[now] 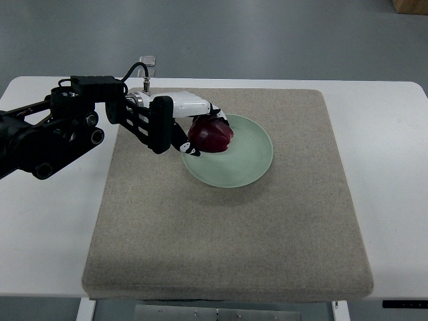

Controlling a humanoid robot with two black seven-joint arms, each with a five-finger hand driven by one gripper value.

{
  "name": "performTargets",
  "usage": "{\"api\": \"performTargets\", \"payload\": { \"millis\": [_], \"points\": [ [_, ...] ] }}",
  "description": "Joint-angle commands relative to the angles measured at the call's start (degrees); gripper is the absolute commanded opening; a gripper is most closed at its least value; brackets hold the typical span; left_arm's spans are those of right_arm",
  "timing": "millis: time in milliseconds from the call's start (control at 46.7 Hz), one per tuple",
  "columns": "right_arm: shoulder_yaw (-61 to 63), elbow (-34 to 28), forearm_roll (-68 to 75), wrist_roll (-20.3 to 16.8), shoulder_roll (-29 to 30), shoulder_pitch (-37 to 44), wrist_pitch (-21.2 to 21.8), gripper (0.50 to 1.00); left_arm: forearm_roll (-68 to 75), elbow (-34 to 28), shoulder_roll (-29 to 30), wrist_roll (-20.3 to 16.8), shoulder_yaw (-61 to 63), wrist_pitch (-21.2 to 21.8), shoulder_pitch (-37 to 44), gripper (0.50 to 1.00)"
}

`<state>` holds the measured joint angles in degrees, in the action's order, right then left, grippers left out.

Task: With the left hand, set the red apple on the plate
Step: 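Lift the apple with the left hand and carry it over the plate, then lower the apple onto the green plate and open the left hand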

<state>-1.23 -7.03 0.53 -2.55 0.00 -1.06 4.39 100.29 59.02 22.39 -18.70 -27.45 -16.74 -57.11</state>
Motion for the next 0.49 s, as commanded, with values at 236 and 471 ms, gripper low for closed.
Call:
{"api": "performTargets", "payload": {
  "millis": [236, 471],
  "points": [
    [0.0, 0.0, 0.0, 0.0, 0.0, 0.0, 0.0, 0.93, -1.1, -0.4, -1.1, 0.1, -0.1, 2.9, 3.1, 0.906],
    [0.0, 0.0, 0.0, 0.0, 0.0, 0.0, 0.0, 0.93, -11.1, -0.8, -1.2, 0.0, -0.6, 3.1, 3.1, 0.999]
  ]
}}
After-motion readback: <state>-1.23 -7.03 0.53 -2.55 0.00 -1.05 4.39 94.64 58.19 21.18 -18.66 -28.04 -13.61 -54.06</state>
